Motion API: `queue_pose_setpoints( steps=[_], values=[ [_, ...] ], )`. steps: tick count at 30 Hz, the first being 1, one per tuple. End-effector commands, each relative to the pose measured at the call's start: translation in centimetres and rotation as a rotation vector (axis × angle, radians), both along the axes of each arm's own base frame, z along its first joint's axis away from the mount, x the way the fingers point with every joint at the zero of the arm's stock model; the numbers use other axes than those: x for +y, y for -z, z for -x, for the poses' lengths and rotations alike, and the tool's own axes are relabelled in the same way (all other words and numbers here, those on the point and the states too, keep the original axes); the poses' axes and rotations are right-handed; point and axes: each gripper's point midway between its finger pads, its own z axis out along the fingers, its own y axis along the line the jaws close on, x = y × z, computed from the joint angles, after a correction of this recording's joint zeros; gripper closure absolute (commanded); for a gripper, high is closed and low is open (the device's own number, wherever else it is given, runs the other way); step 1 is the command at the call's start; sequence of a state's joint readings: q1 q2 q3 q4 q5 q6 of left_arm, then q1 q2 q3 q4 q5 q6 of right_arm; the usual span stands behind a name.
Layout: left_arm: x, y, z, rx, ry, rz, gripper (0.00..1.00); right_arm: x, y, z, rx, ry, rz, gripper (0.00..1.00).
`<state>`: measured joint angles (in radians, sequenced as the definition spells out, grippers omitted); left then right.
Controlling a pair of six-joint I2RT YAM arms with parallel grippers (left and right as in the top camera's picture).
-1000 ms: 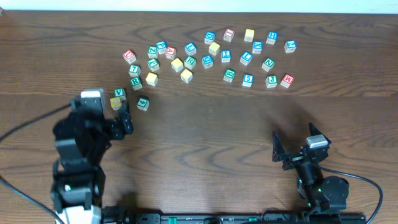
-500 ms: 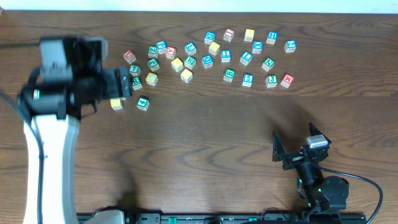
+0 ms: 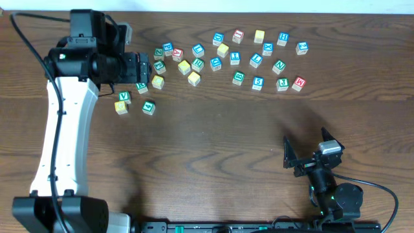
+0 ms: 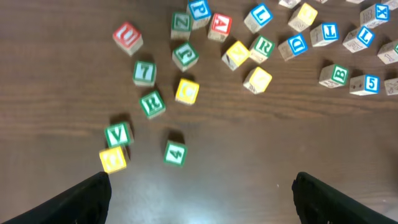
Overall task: Spell out CORL
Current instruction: 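Reach the left gripper forward to the yellow C block and grasp it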
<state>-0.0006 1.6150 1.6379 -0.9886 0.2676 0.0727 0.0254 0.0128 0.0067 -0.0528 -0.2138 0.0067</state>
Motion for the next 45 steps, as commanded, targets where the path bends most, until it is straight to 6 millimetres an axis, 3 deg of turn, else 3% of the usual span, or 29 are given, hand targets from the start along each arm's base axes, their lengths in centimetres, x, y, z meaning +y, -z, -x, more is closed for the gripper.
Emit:
queue_pose_setpoints(
  steps=[1,7,12,21,34,45],
  values=[
    [-1.0,1.0,-1.1,-0.009,0.108,-0.06,0.08,0.0,0.0,0.0,-0.001,-0.005,-0.004,0.01],
    [-1.4,6.2,-2.7,0.093,0.113,-0.211,0.09,0.0,0.0,0.0,-0.001,-0.005,-0.004,0.01],
    [-2.2,10.1,-3.4,0.172,0.147,-0.227,0.13,0.0,0.0,0.0,-0.001,-0.005,-0.004,0.01],
    [-2.5,14.8,-4.7,0.236,0.157,-0.225,0.16,0.0,0.0,0.0,-0.001,-0.005,-0.004,0.01],
    [-3.2,18.0,-7.7,0.18,0.159,-0.206,0.25,0.0,0.0,0.0,-0.001,-0.005,-0.004,0.01],
    [-2.5,20.8,-8.1,0.211,0.146,-0.246,0.28,0.0,0.0,0.0,-0.001,-0.005,-0.004,0.01]
  ],
)
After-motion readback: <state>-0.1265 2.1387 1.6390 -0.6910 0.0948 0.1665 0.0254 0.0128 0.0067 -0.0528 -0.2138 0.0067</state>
